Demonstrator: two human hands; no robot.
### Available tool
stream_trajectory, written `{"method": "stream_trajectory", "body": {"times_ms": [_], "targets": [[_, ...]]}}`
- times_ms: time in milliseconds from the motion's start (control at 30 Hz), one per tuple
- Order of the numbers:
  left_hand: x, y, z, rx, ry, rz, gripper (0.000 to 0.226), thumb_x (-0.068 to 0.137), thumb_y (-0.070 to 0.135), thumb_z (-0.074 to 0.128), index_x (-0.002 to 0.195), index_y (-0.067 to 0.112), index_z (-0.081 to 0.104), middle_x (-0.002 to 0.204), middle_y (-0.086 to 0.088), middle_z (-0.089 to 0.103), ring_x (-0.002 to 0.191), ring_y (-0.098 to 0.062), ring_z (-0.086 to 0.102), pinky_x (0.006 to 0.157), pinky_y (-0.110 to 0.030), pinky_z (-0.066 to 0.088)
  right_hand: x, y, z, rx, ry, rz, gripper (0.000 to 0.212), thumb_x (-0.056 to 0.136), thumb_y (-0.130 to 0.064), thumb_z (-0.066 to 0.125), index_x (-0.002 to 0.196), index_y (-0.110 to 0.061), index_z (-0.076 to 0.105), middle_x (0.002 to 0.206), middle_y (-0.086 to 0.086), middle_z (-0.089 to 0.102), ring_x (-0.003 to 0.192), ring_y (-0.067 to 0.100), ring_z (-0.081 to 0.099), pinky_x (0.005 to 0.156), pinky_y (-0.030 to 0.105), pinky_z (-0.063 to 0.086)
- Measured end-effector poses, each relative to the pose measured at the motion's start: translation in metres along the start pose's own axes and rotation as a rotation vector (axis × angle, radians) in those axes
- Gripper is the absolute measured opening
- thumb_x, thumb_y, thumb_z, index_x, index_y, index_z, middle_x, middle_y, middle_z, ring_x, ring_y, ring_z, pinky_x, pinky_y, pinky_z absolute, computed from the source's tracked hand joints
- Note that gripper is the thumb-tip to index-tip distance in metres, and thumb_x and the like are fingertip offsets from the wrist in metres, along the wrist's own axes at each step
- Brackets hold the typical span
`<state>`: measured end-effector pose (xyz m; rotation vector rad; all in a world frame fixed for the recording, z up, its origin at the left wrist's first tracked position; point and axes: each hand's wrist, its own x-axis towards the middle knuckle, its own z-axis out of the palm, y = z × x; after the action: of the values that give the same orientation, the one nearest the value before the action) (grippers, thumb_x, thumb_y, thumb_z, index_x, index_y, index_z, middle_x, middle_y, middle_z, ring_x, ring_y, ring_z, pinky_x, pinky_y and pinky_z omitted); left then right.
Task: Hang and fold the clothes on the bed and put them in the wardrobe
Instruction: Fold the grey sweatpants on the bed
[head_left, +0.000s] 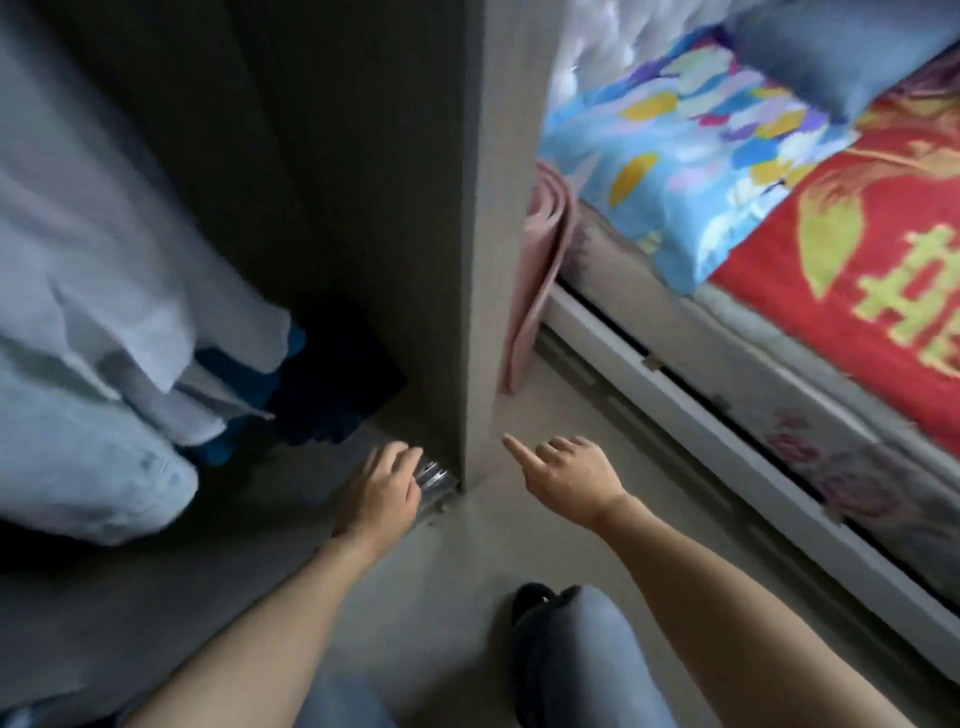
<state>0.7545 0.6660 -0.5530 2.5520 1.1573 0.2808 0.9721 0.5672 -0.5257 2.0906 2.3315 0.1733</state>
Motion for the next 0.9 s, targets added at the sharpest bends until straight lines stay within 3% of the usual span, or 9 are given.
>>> {"method": "stream_trajectory", "body": {"times_ms": [133, 233, 333, 400, 500, 667, 900], "targets": [[0.027, 0.096, -0.062, -0.036, 0.003, 0.238, 0.041, 0.07, 0.019, 0.037, 0.083, 0.004, 0.072, 0.081, -0.01, 0.067, 0.078, -0.019, 0.047, 0.049, -0.027, 0.053, -0.07, 0.047, -0.097, 0.005, 0.092, 0.279, 0.056, 0.044, -0.017, 0.087, 0.099, -0.014, 0.075, 0.048, -0.004, 0.055, 0.043, 0.019, 0.057, 0.039, 0.018, 0.04], [0.052, 0.174, -0.105, -0.076, -0.029, 0.371, 0.029, 0.07, 0.01, 0.049, 0.086, 0.003, 0.073, 0.081, -0.011, 0.067, 0.07, -0.027, 0.064, 0.053, -0.029, 0.054, -0.121, 0.084, -0.16, -0.065, 0.18, 0.45, 0.053, 0.046, -0.014, 0.087, 0.098, -0.011, 0.075, 0.049, -0.002, 0.058, 0.044, 0.02, 0.059, 0.04, 0.019, 0.043], [0.075, 0.239, -0.123, -0.166, -0.064, 0.355, 0.033, 0.074, 0.001, 0.066, 0.106, 0.002, 0.068, 0.103, -0.017, 0.064, 0.093, -0.035, 0.061, 0.079, -0.039, 0.052, -0.159, 0.113, -0.203, -0.133, 0.261, 0.629, 0.051, 0.05, -0.014, 0.087, 0.099, -0.009, 0.075, 0.061, 0.002, 0.066, 0.055, 0.021, 0.066, 0.044, 0.024, 0.05], [0.086, 0.265, -0.123, -0.118, -0.128, 0.323, 0.044, 0.085, 0.015, 0.06, 0.128, 0.008, 0.055, 0.129, -0.015, 0.052, 0.117, -0.033, 0.047, 0.099, -0.038, 0.038, -0.179, 0.123, -0.21, -0.148, 0.283, 0.698, 0.055, 0.051, -0.013, 0.088, 0.104, -0.007, 0.073, 0.083, 0.008, 0.072, 0.073, 0.025, 0.07, 0.054, 0.032, 0.056], [0.1, 0.302, -0.119, -0.057, -0.109, 0.412, 0.054, 0.091, 0.032, 0.051, 0.142, 0.019, 0.038, 0.148, -0.006, 0.035, 0.132, -0.024, 0.032, 0.105, -0.034, 0.027, -0.217, 0.138, -0.217, -0.189, 0.289, 0.794, 0.062, 0.05, -0.015, 0.091, 0.108, -0.006, 0.071, 0.104, 0.018, 0.069, 0.089, 0.033, 0.069, 0.065, 0.043, 0.058], [0.133, 0.368, -0.109, -0.022, -0.163, 0.493, 0.057, 0.095, 0.039, 0.043, 0.147, 0.023, 0.027, 0.153, 0.0, 0.024, 0.136, -0.017, 0.025, 0.109, -0.029, 0.02, -0.273, 0.183, -0.225, -0.163, 0.301, 0.989, 0.068, 0.051, -0.02, 0.092, 0.113, -0.007, 0.068, 0.113, 0.022, 0.065, 0.096, 0.038, 0.066, 0.071, 0.049, 0.056], [0.169, 0.457, -0.086, -0.124, -0.16, 0.503, 0.057, 0.095, 0.035, 0.047, 0.146, 0.02, 0.028, 0.154, -0.005, 0.024, 0.139, -0.023, 0.021, 0.112, -0.037, 0.02, -0.333, 0.265, -0.243, -0.091, 0.198, 1.1, 0.067, 0.06, -0.024, 0.088, 0.121, -0.008, 0.064, 0.122, 0.024, 0.059, 0.105, 0.042, 0.061, 0.077, 0.051, 0.053]]}}
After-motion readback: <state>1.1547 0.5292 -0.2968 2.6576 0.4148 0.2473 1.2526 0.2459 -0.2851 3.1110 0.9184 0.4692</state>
